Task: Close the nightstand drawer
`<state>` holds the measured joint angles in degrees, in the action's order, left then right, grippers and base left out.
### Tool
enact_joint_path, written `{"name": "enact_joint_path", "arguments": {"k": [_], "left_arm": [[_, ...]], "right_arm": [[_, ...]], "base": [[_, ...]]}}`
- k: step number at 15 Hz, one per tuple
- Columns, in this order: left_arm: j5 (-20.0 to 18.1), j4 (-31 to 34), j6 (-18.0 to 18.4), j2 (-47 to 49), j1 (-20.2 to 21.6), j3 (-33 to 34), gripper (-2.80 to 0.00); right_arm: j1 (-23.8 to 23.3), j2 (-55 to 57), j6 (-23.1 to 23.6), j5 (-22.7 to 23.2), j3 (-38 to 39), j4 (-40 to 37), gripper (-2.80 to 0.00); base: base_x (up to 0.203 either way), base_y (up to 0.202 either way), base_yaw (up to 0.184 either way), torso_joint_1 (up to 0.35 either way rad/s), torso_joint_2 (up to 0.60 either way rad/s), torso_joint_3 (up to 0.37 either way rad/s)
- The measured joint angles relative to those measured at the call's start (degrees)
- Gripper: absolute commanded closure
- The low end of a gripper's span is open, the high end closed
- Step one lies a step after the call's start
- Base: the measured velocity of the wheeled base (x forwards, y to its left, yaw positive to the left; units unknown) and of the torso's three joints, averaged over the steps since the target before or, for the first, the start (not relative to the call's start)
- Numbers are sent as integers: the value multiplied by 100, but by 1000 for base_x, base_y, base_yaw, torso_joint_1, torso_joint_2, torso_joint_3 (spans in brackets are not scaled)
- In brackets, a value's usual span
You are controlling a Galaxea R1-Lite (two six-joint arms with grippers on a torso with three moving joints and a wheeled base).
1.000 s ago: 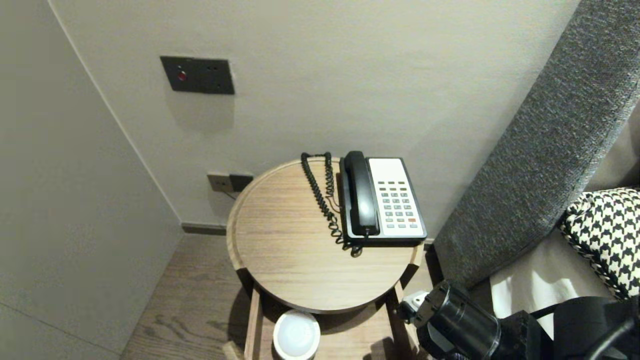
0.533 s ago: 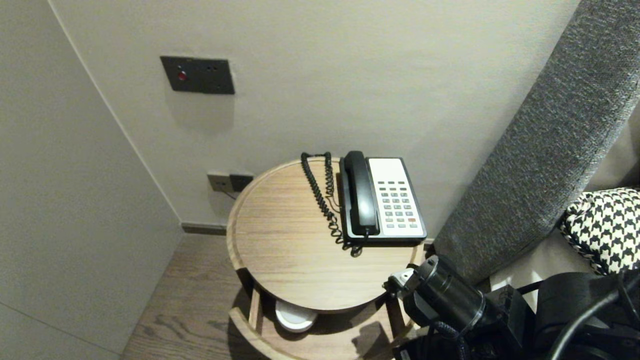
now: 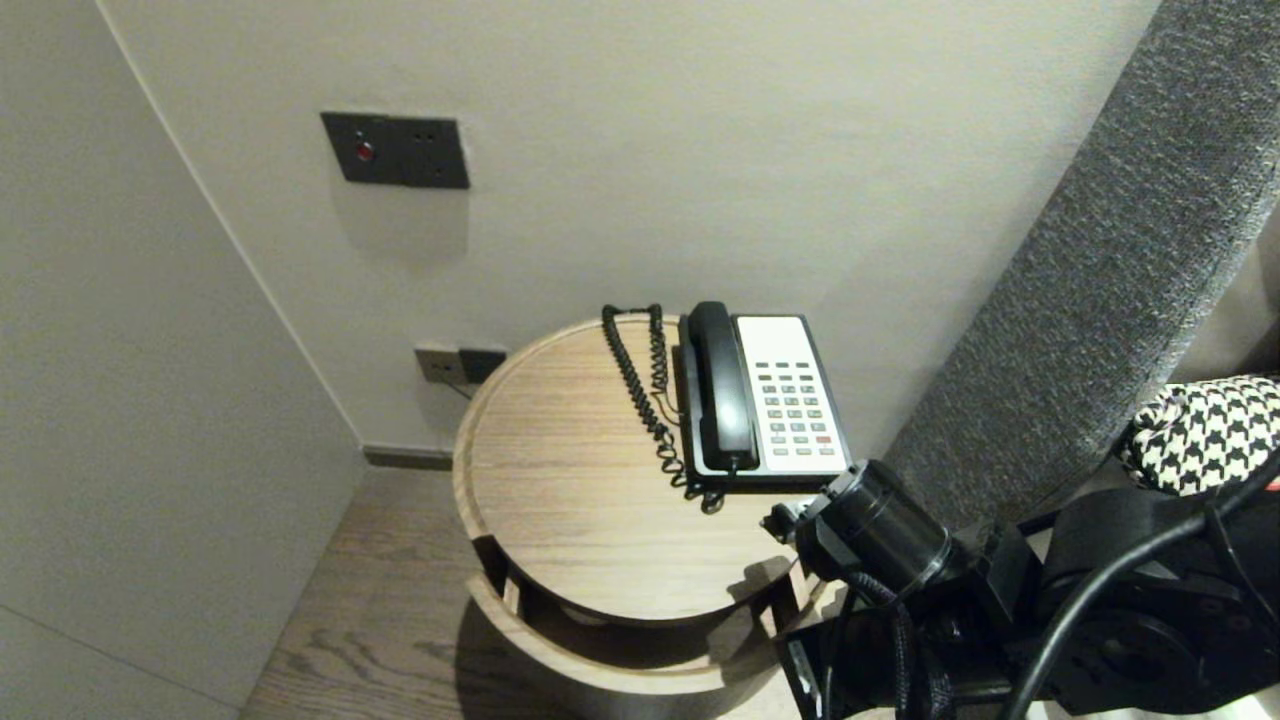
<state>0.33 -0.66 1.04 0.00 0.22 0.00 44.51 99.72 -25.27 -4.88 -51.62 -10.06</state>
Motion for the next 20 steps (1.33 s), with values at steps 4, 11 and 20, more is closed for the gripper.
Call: {"name": "enact_joint_path", "arguments": {"k": [4,11,20], "left_arm": [[0,-5,0,0,2,0,0],[-2,0,1,0,2,0,0],[-1,0,1,0,2,0,0]], "right_arm": [[-114,90,0,-14,-197,-16,0],[-234,188,6,-157,-497,-87,0],[-293,234,16,-210,-607,-214,0]], "base": [[0,0,0,0,0,0],[0,0,0,0,0,0],[0,0,0,0,0,0]]}}
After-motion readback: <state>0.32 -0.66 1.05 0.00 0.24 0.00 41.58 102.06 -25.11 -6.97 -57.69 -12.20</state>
